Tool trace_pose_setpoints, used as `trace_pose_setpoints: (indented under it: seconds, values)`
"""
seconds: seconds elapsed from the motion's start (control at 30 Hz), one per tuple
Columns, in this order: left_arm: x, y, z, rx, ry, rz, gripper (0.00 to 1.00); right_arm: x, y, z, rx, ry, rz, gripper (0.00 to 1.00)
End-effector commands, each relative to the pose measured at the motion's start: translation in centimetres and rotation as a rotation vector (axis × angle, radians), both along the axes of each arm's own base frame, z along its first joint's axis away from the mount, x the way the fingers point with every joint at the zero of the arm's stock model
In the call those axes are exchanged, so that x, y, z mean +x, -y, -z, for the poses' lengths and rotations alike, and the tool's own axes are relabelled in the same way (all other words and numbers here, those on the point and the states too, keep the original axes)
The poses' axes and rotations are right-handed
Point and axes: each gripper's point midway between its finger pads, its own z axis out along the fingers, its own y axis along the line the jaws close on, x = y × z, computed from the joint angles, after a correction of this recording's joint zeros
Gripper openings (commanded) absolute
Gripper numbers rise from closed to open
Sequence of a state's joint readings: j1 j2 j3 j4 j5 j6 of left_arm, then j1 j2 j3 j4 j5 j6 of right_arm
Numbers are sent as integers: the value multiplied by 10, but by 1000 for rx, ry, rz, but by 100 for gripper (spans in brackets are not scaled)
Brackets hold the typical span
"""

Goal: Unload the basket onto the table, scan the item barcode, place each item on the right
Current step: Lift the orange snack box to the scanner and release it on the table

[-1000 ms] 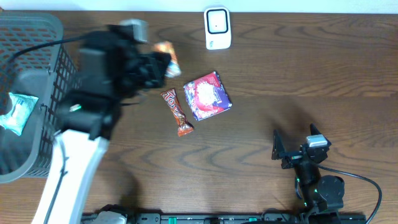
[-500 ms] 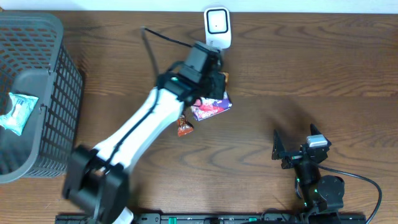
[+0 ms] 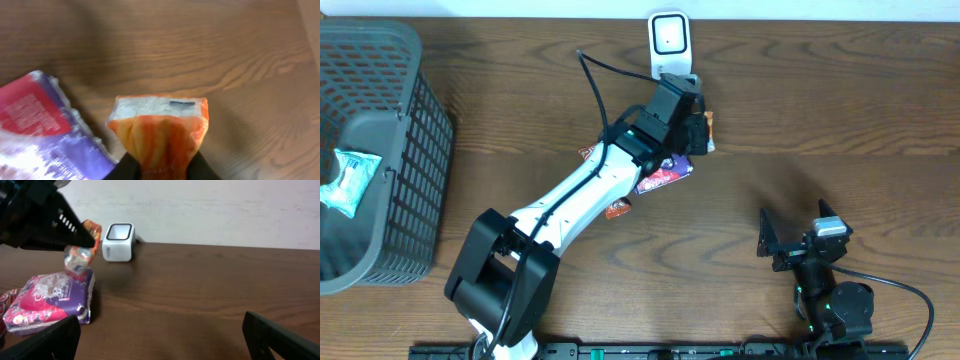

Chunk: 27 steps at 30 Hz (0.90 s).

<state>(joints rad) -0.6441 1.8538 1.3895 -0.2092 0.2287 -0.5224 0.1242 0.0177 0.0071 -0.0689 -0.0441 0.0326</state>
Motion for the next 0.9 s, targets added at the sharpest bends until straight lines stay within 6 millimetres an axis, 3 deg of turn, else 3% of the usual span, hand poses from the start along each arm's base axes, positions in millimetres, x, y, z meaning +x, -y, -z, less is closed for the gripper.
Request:
trace_pose_setpoints:
  seconds: [0.0,0.07,0.17,0.27,0.4,0.5,0.63,0.87]
  values:
    - [4,4,12,18,-7,-33,30,0,0,1,-12,1,1,99]
    - [4,4,23,32,-23,-32,31,0,0,1,-12,1,1,99]
    - [2,5,35,42,-49,-24,54,0,0,1,-12,1,1,99]
    - [2,5,37,45,-52,-24,58,0,0,1,-12,1,1,99]
    - [6,3,15,16,-15,-33,61,0,0,1,-12,1,1,99]
    - [11,-7,-16,-23,35,-53,61,0,0,1,-12,1,1,99]
    - [18,-33,-82,-97,144,-100,63,0,0,1,-12,1,1,99]
    - [11,-124,-199,-129,404,-196,66,0,0,1,-12,1,1,99]
